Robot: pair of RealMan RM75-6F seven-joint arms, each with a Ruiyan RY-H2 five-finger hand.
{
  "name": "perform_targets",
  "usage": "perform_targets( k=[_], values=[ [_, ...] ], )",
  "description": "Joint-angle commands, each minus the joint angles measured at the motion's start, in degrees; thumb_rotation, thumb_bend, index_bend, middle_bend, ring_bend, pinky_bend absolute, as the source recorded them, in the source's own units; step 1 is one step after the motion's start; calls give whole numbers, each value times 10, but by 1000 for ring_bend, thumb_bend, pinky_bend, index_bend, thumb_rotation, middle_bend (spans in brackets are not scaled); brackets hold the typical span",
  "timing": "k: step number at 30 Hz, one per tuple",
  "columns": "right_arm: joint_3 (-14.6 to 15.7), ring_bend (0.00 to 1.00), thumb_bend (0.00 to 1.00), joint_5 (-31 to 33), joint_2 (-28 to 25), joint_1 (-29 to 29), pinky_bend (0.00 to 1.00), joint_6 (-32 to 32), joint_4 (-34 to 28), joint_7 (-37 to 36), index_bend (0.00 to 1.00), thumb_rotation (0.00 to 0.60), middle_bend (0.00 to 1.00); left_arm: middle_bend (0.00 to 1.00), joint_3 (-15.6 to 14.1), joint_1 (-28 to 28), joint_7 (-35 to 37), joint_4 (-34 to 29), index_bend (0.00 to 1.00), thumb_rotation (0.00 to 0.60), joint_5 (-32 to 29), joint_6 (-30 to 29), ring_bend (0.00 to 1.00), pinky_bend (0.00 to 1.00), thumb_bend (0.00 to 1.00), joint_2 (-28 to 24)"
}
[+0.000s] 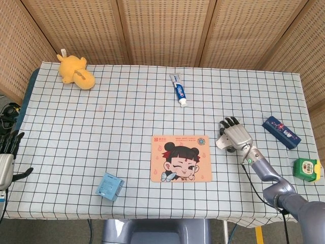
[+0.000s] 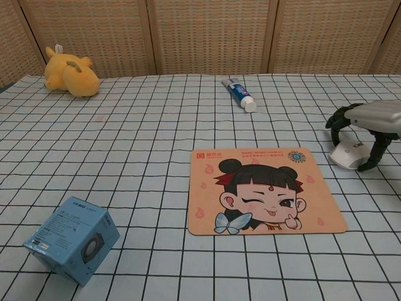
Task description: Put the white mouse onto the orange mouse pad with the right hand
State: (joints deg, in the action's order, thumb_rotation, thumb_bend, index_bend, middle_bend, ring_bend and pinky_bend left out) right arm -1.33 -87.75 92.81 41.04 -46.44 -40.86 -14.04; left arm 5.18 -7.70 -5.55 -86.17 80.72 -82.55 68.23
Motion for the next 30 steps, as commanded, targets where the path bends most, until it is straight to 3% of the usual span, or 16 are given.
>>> perform_targets(
  k=[1, 4, 7, 10, 17, 24, 30],
  values=[
    [4, 346, 271, -12, 11, -5, 350, -37, 16, -12, 630, 600, 446, 0, -1, -1, 0, 1, 0, 600, 0, 1, 0, 0, 0, 1],
    [9, 472, 288, -23, 13, -7, 496, -59, 21, -21, 717, 600, 546, 0, -1, -1, 1, 2, 0, 600, 0, 2, 0, 0, 0, 1],
    [9, 517, 291, -29, 13, -8, 535, -77, 22, -24, 756, 600, 584, 0, -1, -1, 1, 2, 0, 600, 0, 2, 0, 0, 0, 2],
    [9, 526, 291, -37, 7, -5, 542, -103, 13, -23, 763, 600, 590, 0, -1, -1, 2, 2, 0, 600, 2, -1, 0, 0, 0, 2],
    [7, 526, 291, -81, -27, 17, 543, -173, -77, 47, 769, 600, 590, 0, 0, 2, 5, -2, 0, 600, 7, -10, 0, 0, 0, -1],
    [22, 526, 291, -139, -35, 44, 542, -200, -160, 137, 771, 600, 590, 0, -1, 2, 4, -3, 0, 600, 7, -11, 0, 0, 0, -2],
    [31, 526, 291, -169, -20, 62, 542, -200, -189, 186, 772, 600, 590, 0, 0, 3, 3, -3, 0, 600, 6, -13, 0, 0, 0, 0]
  ],
)
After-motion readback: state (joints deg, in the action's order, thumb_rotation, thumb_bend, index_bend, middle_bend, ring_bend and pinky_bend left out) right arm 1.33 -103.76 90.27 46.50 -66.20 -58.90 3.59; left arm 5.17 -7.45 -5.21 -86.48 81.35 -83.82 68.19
